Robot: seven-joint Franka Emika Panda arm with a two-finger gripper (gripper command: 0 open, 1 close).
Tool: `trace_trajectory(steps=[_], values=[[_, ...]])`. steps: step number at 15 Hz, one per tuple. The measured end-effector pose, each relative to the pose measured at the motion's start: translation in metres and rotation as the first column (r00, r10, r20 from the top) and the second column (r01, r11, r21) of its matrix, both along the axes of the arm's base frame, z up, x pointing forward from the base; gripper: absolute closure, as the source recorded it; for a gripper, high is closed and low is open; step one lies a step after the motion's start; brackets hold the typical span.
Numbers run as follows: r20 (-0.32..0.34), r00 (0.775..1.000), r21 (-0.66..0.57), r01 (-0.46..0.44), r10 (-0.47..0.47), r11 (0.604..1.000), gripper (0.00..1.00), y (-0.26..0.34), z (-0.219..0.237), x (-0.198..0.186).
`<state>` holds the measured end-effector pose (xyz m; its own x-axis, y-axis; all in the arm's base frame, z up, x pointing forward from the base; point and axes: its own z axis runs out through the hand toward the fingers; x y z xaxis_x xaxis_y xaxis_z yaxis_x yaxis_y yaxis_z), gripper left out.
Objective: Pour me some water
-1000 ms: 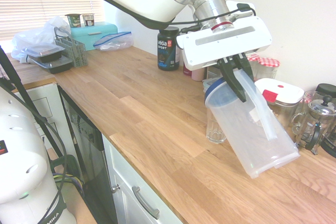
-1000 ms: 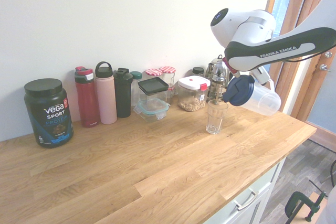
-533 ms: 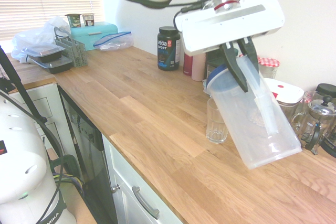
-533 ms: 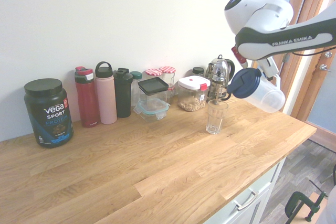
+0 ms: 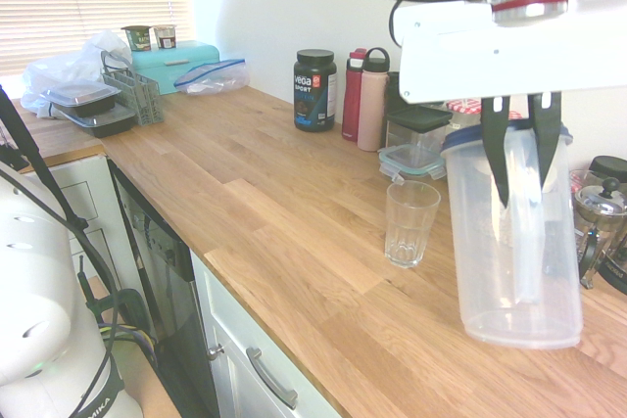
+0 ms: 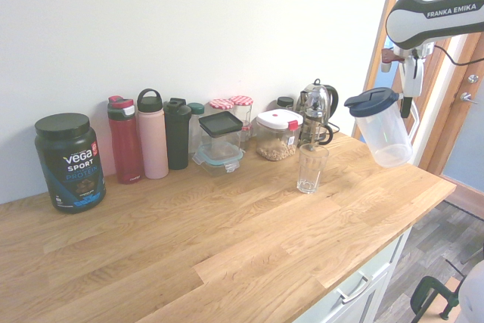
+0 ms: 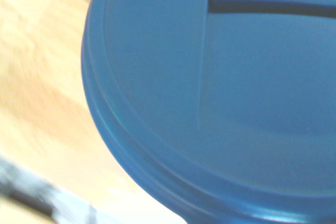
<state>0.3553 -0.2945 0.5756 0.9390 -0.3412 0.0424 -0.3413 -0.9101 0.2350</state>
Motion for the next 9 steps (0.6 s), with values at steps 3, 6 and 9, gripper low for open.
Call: trace_trajectory(steps=[3,6,9], values=[[0.061,0.988,0.094,0.133,-0.14,0.987,1.0,0.004,-0.011,-0.009],[0.156,0.953,0.154,0.238,-0.262,0.959,1.0,0.013,-0.019,-0.016],[0.256,0.898,0.182,0.318,-0.357,0.931,1.0,0.016,-0.029,-0.031]])
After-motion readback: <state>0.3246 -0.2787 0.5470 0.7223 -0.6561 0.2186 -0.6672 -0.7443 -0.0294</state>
